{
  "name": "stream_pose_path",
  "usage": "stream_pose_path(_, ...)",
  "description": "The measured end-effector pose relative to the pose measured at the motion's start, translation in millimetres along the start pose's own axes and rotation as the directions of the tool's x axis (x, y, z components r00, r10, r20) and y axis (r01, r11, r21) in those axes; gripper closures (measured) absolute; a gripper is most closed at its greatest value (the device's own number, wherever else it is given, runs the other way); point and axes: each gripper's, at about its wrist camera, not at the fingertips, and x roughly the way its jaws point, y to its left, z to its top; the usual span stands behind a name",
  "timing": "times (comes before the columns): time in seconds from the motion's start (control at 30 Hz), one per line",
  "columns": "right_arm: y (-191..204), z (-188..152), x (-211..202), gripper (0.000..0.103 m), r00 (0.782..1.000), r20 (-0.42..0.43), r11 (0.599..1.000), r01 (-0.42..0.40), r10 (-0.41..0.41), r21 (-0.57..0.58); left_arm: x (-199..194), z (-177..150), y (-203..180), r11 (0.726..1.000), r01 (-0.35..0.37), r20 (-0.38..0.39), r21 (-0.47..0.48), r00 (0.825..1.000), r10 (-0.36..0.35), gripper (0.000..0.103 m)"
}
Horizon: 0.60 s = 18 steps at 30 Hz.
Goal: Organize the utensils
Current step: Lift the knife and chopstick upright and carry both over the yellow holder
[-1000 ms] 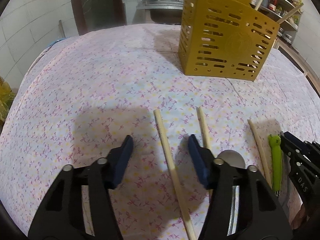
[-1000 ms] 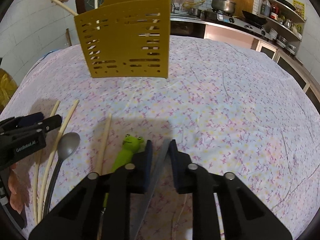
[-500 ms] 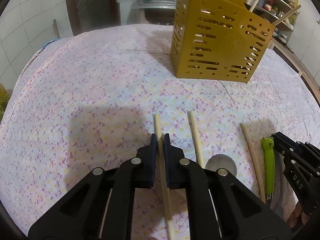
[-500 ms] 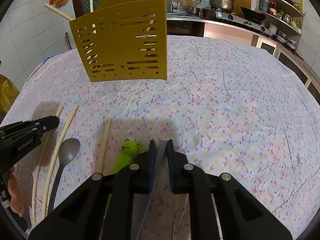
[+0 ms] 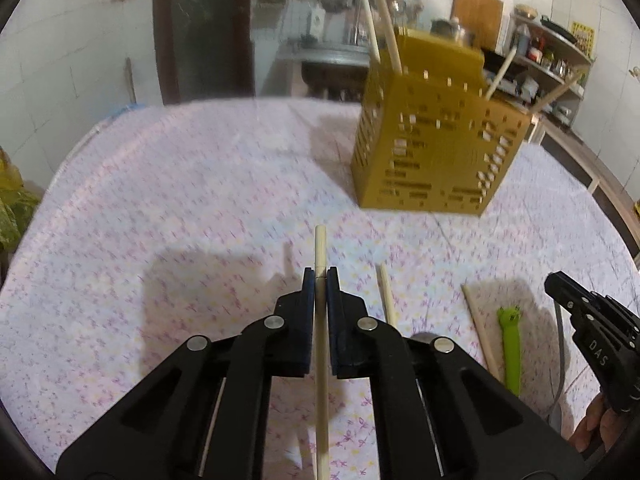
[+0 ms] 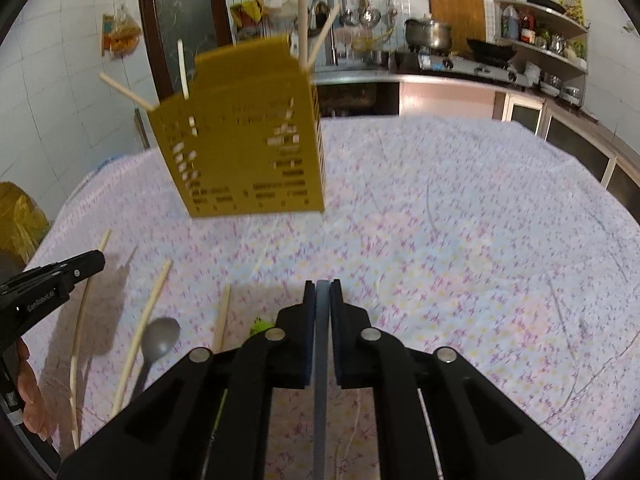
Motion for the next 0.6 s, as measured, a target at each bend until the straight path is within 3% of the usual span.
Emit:
stream_pose_path(0.17, -3.3, 5.9, -20.0, 0.096, 0.993, 0.116, 1.0, -0.01, 0.009, 0.013, -23.5, 6.3, 4.9, 1.0, 0.011, 0.092, -0.023, 0.996, -0.009, 0.098)
stream_pose_path(0.3, -3.2, 8.3, -33.8, 0.096, 0.979, 0.204, 0.999, -0.026, 0.022, 0.019, -43.7, 9.3, 4.9, 1.0, -0.01, 0.185, -0.018, 0.983, 0.013, 0.098)
stream_pose_path(0.6, -0.6, 8.5, -59.2, 0.096, 0.932, 0.36, 0.999, -0.031, 0.032, -0.006, -85.7, 8.9, -3.9, 0.999, -0.027, 0.363, 0.025, 0.932, 0.016, 0.098)
